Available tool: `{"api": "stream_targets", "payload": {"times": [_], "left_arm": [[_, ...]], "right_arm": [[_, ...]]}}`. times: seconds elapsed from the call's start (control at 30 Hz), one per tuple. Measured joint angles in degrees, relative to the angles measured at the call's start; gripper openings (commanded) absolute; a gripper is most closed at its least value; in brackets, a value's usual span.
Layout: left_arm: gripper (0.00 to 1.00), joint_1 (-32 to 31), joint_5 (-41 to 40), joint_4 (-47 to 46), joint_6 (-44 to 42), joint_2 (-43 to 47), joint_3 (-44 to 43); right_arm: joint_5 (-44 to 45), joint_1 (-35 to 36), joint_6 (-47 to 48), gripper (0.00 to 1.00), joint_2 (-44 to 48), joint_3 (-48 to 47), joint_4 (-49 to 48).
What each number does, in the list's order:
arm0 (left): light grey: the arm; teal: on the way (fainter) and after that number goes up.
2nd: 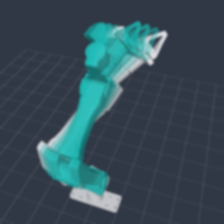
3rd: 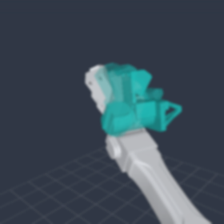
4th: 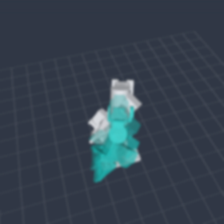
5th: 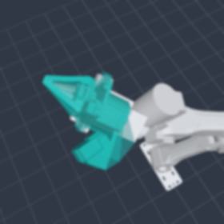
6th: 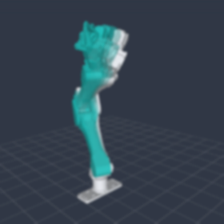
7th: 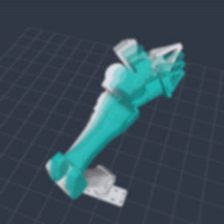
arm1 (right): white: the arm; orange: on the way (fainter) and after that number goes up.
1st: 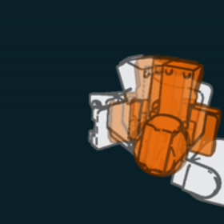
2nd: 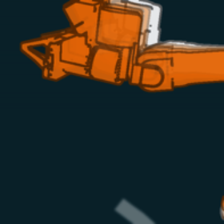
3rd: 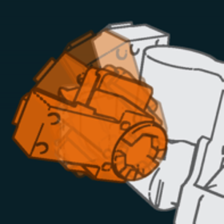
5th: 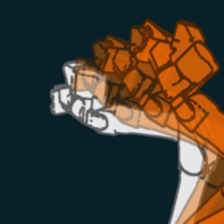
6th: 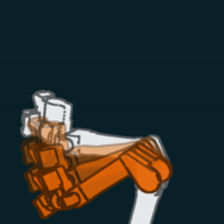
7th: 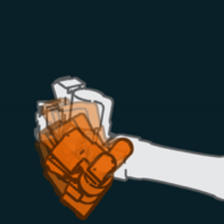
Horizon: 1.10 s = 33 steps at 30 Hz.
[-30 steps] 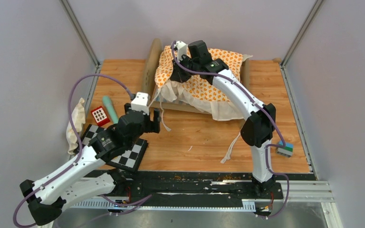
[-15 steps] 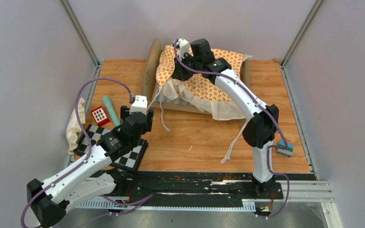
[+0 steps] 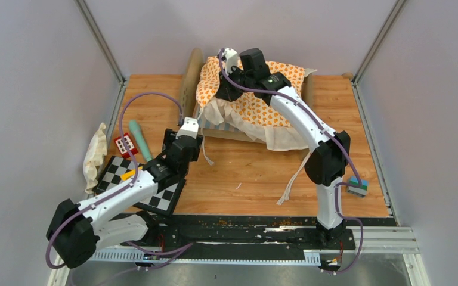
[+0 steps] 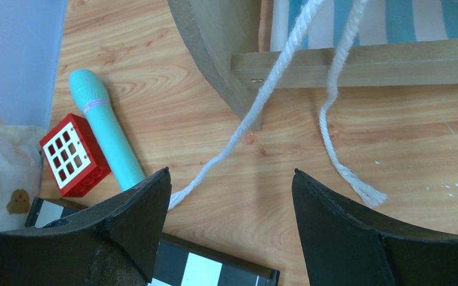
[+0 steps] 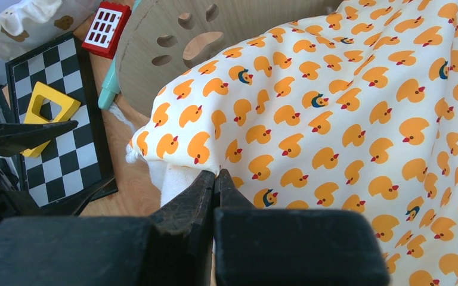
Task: Set up the pet bed
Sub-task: Cross the ropes on the bed frame.
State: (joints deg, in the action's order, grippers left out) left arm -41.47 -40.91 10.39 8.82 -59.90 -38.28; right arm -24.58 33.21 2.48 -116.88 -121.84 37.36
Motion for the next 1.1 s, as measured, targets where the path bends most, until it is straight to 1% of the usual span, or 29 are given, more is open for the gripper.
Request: {"api": "stream_targets", "payload": {"times": [0.17, 0.27, 0.43, 0.57, 0.67, 0.83, 1.1], "left_arm": [[0.84, 0.6, -3.5, -3.7, -0.9, -4.5, 0.1], [0.83, 2.2, -5.2, -5.9, -1.2, -7.2, 0.2], [0.76, 6.3, -5.3, -9.8, -1.1, -10.9, 1.0], [0.72, 8.4, -2.8, -12.5, -1.0, -13.6, 1.2], [0.71, 8.6, -0.9, -13.6, -1.0, -14.8, 1.2], [0.67, 9.7, 3.1, -16.0, -1.0, -16.4, 1.2], [0.64, 12.2, 9.6, -16.1, 0.8, -20.0, 1.0]], "right_arm": [[-0.1, 0.0, 0.0, 0.0, 0.0, 0.0, 0.0], [-0.4, 0.0, 0.0, 0.0, 0.0, 0.0, 0.0], [-0.6, 0.0, 0.0, 0.0, 0.0, 0.0, 0.0], [-0.7, 0.0, 0.0, 0.0, 0.0, 0.0, 0.0], [-0.8, 0.0, 0.0, 0.0, 0.0, 0.0, 0.0], [-1.0, 0.0, 0.0, 0.0, 0.0, 0.0, 0.1], [-1.1, 0.0, 0.0, 0.0, 0.0, 0.0, 0.1]]}}
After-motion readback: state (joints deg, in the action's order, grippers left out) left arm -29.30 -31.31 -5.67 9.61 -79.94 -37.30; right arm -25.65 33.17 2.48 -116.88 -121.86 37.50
